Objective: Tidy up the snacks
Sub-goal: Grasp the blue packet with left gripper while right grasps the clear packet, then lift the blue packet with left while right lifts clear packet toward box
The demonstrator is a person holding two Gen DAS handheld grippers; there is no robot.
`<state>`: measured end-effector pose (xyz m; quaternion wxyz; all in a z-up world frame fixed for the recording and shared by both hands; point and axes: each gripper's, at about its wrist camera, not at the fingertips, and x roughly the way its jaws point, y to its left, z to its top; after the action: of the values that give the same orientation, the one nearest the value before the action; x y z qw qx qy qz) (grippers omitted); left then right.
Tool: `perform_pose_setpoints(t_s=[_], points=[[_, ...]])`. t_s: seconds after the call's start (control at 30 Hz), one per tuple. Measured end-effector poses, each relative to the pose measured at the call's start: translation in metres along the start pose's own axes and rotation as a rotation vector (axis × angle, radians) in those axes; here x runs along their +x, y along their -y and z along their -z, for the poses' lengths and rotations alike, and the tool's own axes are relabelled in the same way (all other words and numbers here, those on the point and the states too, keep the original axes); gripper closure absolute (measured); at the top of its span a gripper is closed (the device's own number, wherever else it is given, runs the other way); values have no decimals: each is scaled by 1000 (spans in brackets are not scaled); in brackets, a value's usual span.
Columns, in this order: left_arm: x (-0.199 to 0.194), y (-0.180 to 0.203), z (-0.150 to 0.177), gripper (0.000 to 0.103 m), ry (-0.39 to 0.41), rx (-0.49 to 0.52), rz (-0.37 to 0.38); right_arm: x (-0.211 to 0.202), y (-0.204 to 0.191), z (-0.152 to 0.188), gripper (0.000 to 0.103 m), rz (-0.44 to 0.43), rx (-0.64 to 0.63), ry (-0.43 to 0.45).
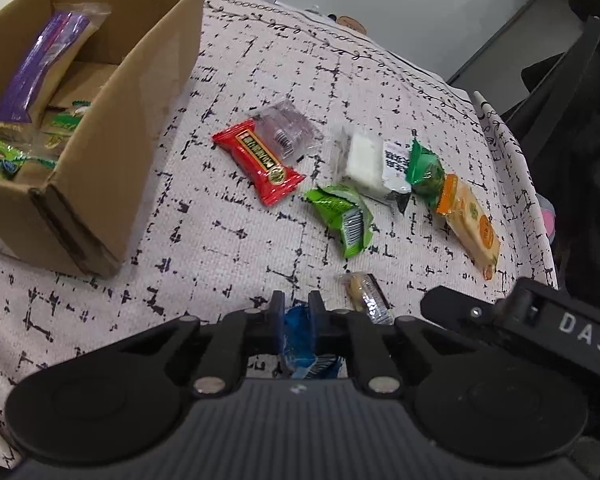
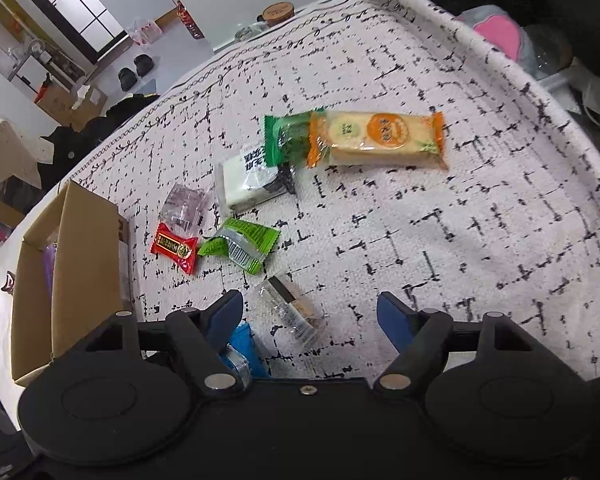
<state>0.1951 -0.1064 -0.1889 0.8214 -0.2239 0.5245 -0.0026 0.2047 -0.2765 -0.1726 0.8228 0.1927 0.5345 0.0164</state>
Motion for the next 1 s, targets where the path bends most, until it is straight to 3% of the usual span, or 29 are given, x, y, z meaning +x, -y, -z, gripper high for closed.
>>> perform_pose_setpoints(t_s=[0.17,0.23,0.3,0.4,0.53,0.7,0.87,1.0], points=[[-2,-8,-3,92,-5,-29,10,18,-5,2,47,6,-9,-53],[-3,-13,-4,92,-5,-42,7,23,-6,3,56,12,-11,-75],[-3,-16,-6,92,-13,-57,10,28,-6,4,77,16,-15,-100],[-4,-18,-7,92,-7,-62,9,28,-9,7,84,13,-42,-93],[-9,-14,-9,103,3,-45,20,20,-11,7,86,-12,-46,-65],[-21,-10,-12,103,32,-24,33,7,-12,7,86,-54,-37,-33],[-32,-12,-18,103,51,-31,50,-4,-11,8,86,-36,-15,-7],[-29,-15,-19,103,14,-37,65,-14,-9,7,86,-13,-6,4]])
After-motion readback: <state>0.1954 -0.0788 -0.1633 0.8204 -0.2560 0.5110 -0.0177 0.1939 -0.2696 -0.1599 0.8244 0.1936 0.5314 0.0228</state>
